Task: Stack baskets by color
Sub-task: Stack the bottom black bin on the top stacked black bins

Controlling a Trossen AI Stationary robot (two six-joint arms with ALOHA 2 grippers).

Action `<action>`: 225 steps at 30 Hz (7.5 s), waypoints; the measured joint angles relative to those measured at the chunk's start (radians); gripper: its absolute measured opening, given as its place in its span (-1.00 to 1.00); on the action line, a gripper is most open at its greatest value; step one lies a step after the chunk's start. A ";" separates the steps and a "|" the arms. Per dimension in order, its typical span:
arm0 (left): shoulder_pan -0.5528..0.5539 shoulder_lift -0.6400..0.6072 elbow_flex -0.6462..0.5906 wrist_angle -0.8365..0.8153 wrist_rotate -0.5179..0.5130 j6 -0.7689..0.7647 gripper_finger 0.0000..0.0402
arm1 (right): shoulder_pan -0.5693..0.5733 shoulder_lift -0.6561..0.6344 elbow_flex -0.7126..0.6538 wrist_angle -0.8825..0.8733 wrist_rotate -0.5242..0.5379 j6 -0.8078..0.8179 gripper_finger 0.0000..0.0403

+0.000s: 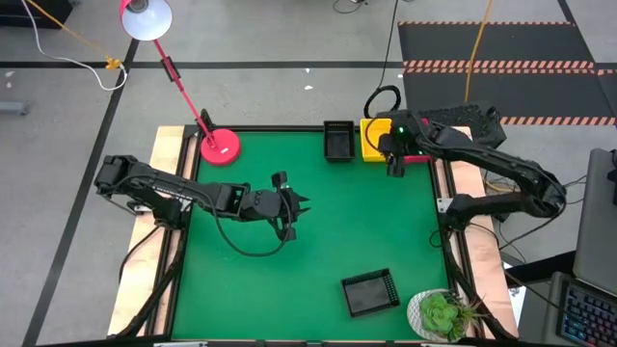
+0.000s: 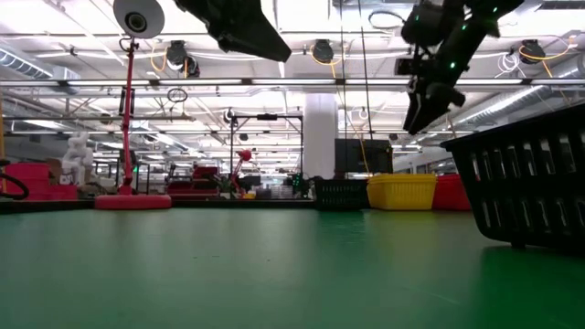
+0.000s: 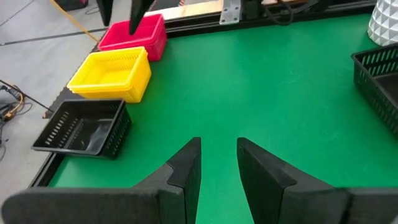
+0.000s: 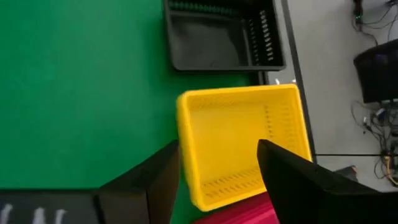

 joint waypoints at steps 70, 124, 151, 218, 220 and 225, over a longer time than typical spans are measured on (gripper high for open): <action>-0.450 0.407 0.407 -0.144 0.113 0.051 0.01 | 1.242 0.039 0.000 0.096 0.255 0.940 0.02; -0.284 0.820 0.682 -0.094 0.211 0.598 -0.66 | 1.241 0.039 0.000 0.070 0.256 0.936 0.02; -0.256 0.588 0.682 -0.516 -0.193 0.282 -0.95 | 1.241 0.039 0.000 0.219 0.475 0.891 0.02; -0.201 0.552 0.683 -0.449 -0.236 -0.018 -0.10 | 1.122 0.317 0.001 0.395 0.587 0.659 -0.98; -0.209 0.542 0.684 -0.457 -0.230 -0.026 -0.07 | 1.122 0.317 0.001 0.392 0.587 0.659 -0.98; -0.216 0.526 0.683 -0.508 -0.229 -0.073 -0.06 | 1.122 0.317 0.001 0.380 0.588 0.659 -0.98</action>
